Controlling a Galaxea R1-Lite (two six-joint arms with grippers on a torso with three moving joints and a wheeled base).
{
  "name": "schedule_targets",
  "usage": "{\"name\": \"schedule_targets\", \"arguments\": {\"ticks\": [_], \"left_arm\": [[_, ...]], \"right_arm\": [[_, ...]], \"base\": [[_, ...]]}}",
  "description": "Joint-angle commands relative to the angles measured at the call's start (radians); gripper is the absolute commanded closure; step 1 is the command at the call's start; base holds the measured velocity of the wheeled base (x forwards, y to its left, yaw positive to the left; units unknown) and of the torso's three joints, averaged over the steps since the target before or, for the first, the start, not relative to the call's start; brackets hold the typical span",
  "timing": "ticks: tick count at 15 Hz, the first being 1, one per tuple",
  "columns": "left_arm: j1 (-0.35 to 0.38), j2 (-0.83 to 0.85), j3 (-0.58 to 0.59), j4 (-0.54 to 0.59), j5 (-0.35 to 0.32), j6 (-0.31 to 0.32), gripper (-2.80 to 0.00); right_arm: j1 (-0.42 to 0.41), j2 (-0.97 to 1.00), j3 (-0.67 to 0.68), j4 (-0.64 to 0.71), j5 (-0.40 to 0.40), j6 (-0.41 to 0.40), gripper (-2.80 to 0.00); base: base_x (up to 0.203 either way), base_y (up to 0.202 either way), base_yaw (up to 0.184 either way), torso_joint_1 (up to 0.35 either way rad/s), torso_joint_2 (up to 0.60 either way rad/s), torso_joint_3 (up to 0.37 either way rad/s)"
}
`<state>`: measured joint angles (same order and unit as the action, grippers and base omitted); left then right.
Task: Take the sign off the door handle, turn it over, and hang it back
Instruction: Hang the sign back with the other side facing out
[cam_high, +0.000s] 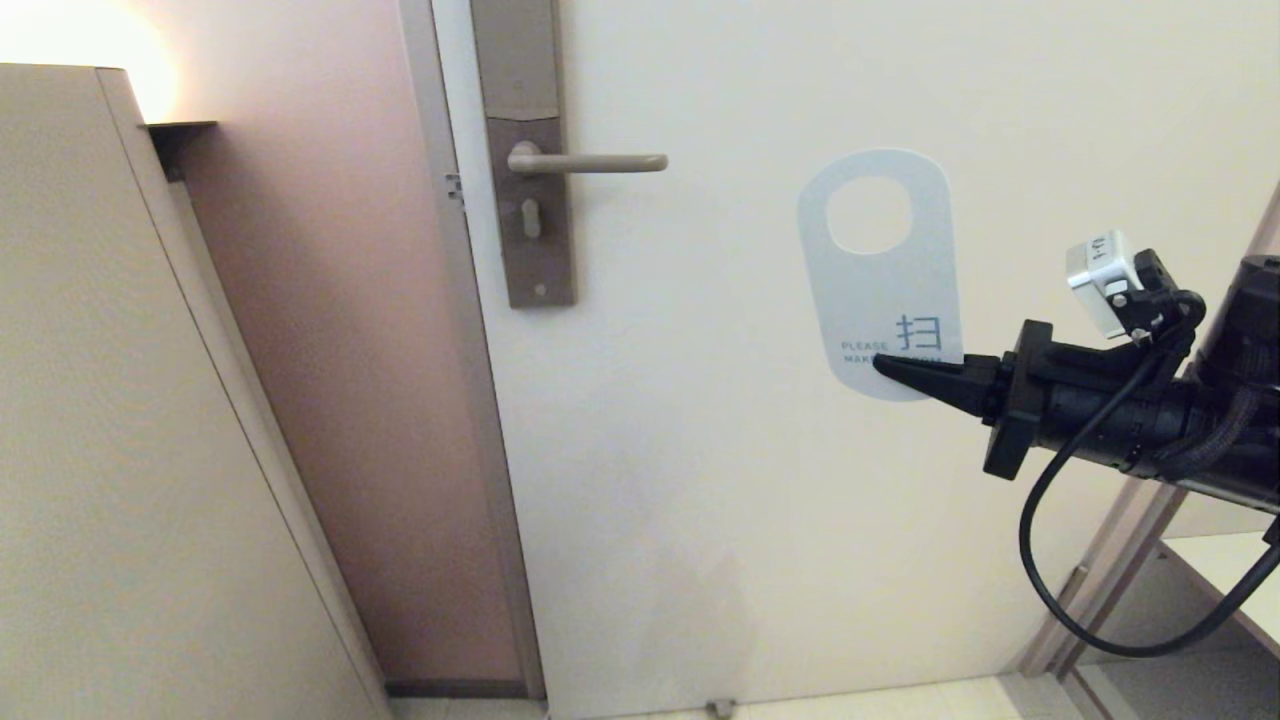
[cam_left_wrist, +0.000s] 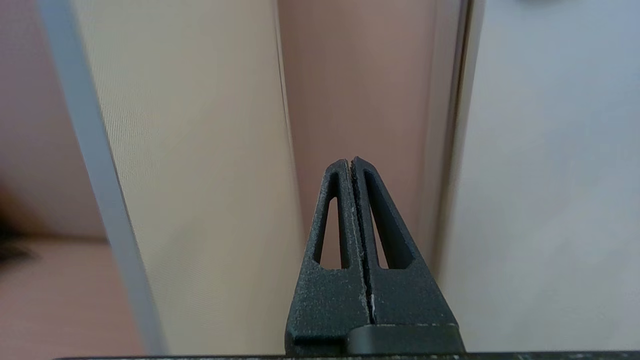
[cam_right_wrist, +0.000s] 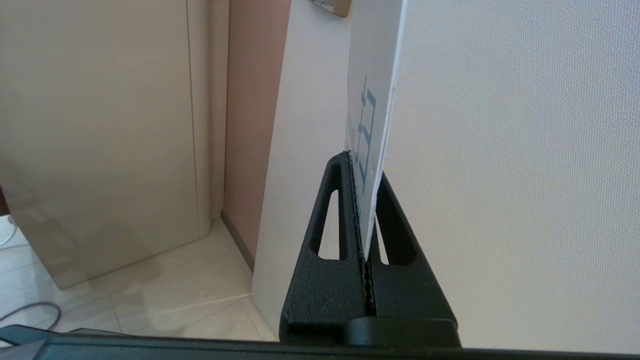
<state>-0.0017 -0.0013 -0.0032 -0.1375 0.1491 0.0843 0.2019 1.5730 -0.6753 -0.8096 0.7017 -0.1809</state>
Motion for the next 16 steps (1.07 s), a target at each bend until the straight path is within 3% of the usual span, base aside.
{"name": "schedule_targets", "arguments": {"ticks": [1,3,6,9,11,13,16], "left_arm": [[0.0,0.001,0.0,0.005,-0.028,0.078,0.0],[0.0,0.001,0.0,0.01,-0.052,0.145,0.0],[0.0,0.001,0.0,0.03,-0.095,0.144,0.0],[0.0,0.001,0.0,0.051,-0.193,0.146,0.0],[0.0,0.001,0.0,0.117,-0.199,0.17,0.0],[0.0,0.001,0.0,0.115,-0.2,0.166,0.0],[0.0,0.001,0.001,0.12,-0.198,0.114,0.0]], "right_arm": [[0.001,-0.001,-0.001,-0.005,0.004,-0.002,0.0],[0.001,-0.001,0.0,-0.005,0.004,-0.002,0.0],[0.002,0.0,0.002,-0.005,0.004,-0.003,0.0],[0.003,0.001,0.006,-0.005,0.006,-0.005,0.0],[0.01,0.007,0.005,-0.005,0.006,-0.005,0.0],[0.013,0.014,0.002,-0.007,0.006,-0.005,0.0],[0.012,0.038,0.005,-0.057,0.003,0.001,0.0]], "base": [[0.0,0.0,0.0,0.0,0.0,0.0],[0.0,0.0,0.0,0.0,0.0,0.0],[0.0,0.0,0.0,0.0,0.0,0.0],[0.0,0.0,0.0,0.0,0.0,0.0],[0.0,0.0,0.0,0.0,0.0,0.0],[0.0,0.0,0.0,0.0,0.0,0.0],[0.0,0.0,0.0,0.0,0.0,0.0]]}}
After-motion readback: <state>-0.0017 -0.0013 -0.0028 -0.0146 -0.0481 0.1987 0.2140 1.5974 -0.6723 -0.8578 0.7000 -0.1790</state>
